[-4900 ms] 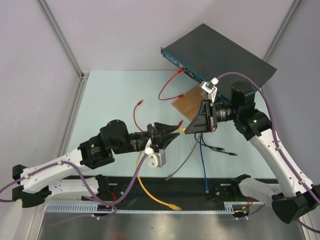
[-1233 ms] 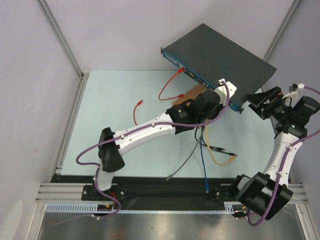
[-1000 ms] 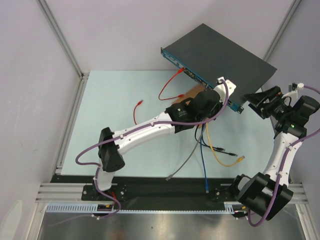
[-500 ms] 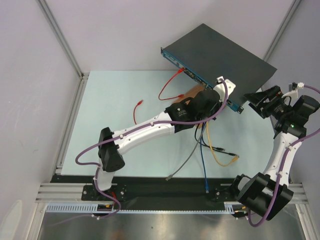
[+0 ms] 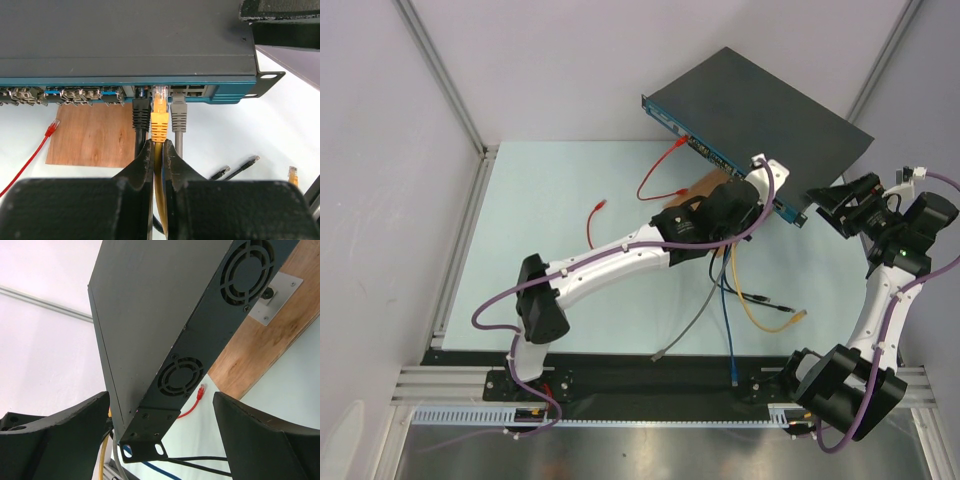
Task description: Insert the plug into the switch port
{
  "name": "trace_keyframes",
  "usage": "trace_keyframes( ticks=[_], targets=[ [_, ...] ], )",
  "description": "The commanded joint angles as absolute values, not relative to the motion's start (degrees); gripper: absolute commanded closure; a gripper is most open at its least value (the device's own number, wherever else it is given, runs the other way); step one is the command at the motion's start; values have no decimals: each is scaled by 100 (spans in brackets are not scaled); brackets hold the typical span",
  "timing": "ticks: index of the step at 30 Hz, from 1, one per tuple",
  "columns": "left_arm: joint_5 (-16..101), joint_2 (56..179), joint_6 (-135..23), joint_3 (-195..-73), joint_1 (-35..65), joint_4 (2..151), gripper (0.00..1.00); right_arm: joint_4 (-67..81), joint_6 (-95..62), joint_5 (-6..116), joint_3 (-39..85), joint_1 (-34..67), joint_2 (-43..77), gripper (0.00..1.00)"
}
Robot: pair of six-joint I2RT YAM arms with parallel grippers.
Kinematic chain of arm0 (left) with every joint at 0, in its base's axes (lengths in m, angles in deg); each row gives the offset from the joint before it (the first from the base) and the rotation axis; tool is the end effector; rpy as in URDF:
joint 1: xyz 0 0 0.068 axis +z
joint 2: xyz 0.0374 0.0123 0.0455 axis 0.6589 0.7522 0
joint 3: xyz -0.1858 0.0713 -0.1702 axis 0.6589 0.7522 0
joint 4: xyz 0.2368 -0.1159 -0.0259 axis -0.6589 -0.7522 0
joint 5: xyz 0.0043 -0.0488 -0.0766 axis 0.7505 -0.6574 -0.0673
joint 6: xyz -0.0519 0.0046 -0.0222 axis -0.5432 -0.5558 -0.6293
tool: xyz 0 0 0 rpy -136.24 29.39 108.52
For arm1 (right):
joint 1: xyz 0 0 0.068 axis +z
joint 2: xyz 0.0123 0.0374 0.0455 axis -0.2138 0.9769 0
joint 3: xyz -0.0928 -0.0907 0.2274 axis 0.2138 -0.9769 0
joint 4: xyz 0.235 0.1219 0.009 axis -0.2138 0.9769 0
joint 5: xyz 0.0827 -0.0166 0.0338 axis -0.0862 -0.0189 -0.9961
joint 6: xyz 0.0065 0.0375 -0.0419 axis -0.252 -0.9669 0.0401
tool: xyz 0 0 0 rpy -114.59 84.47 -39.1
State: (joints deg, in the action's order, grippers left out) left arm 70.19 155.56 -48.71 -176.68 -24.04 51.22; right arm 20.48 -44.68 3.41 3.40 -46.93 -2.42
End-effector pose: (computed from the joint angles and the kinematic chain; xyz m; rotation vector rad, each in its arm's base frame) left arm 0.2087 -0.4213 0.3724 0.7870 1.7897 -0.4861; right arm 0.2190 -0.1094 0.3392 0.4145 1.8055 0.9889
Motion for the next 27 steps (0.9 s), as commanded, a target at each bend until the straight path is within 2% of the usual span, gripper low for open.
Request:
trace_keyframes(
  ticks=[1, 27],
  targets=[
    [7067, 15520, -4975, -17984, -2277, 5111, 100, 1773, -4461, 258, 309, -4671, -291, 10],
    [6672, 15994, -5151, -19091, -2242, 3811, 100, 1755, -4391, 214, 309, -4645, -292, 12]
  ],
)
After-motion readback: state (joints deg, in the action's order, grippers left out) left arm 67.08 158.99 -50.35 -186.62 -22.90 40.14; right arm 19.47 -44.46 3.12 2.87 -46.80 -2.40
